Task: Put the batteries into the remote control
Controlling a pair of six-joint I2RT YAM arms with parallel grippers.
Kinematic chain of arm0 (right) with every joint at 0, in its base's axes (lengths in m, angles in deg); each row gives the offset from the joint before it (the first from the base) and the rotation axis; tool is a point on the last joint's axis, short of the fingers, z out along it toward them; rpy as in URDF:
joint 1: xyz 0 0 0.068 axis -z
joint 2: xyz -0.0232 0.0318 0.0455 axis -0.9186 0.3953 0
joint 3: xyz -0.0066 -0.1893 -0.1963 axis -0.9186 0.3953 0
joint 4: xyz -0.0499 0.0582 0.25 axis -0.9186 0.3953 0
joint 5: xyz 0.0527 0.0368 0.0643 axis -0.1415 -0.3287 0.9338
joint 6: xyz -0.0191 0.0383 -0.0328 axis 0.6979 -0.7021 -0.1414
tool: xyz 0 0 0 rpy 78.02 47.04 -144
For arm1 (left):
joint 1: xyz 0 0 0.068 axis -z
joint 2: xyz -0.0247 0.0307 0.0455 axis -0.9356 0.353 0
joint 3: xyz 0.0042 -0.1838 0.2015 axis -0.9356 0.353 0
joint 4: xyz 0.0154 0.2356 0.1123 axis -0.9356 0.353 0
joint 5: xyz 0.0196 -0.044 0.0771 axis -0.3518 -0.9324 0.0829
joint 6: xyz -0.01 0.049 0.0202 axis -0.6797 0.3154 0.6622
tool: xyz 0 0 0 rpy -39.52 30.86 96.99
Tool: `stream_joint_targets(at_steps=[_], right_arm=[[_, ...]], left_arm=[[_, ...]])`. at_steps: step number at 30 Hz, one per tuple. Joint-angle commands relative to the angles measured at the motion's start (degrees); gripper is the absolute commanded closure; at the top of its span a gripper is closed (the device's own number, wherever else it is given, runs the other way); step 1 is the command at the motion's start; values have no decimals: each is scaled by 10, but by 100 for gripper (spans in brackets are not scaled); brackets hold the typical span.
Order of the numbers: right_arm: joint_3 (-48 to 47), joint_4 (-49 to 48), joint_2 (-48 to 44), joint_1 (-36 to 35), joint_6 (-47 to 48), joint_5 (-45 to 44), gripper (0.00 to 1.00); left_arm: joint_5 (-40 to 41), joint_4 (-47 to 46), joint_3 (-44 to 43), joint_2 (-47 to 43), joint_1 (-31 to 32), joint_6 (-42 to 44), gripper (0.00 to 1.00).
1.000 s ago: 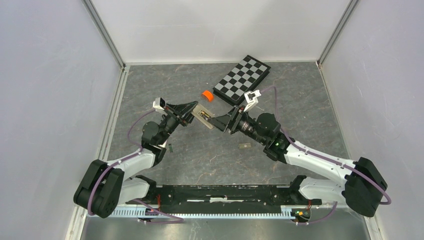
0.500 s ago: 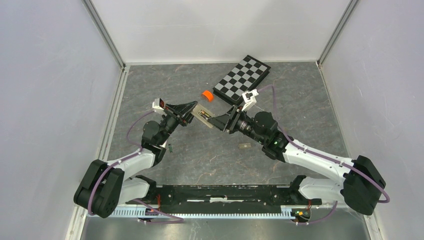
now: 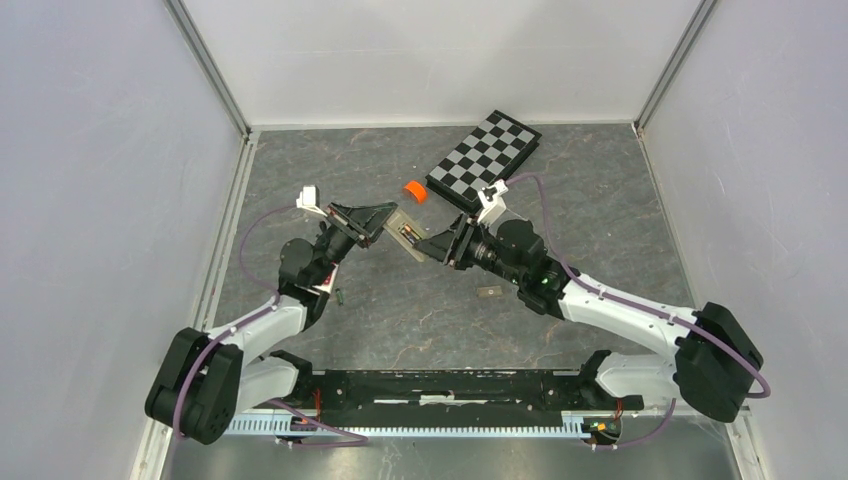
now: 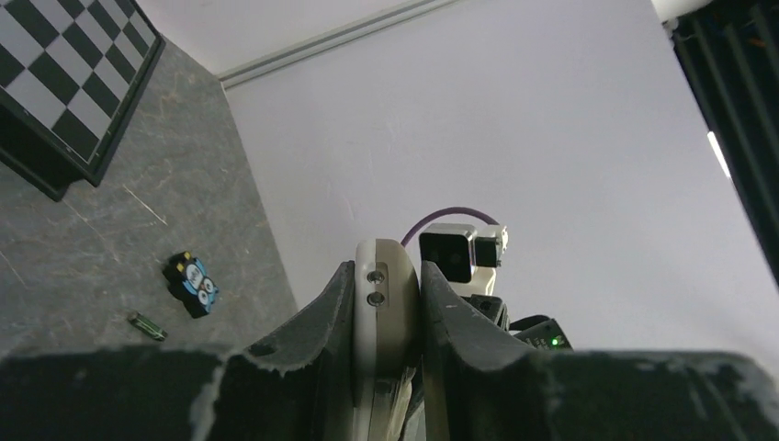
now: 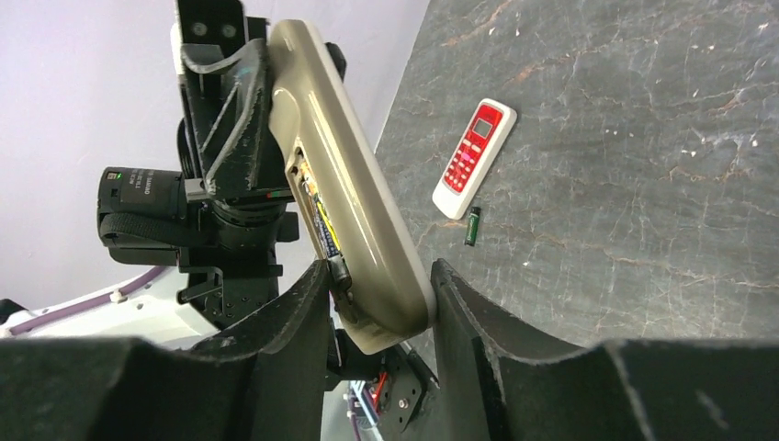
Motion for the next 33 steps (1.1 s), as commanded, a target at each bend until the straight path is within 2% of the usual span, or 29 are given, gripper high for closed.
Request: stream_joint_targets(at_steps=[1,6,9,13,17,22,27,30,33], right_arm=[[-9,82,48,17,-14,-28,60],[-5,67,55,24,-17,-5,58],[10,39,37,31,5,6,45],[39,-26,-5,41,69,43,20],[61,-58,-55,49,144,87,11],[72,-33,-104,65,232,83,9],[27,112,-106,73,310,-16,12],[-11,223,-80,79,329,-96,18],[-27,285,-44,86,335,-136,31]], left_arm=[[-108,-105,-46,-31,16,54,98],[-115,-80,-49,-40,15,77,98],[-104,-33,-48,-50,15,104,98],[-84,45,-49,-69,13,147,98],[-78,86,-47,-79,8,178,98],[-78,107,-46,-81,8,197,98],[-76,134,-48,-72,8,203,98],[-61,187,-54,-60,9,210,98],[-41,205,-49,-27,13,200,98]])
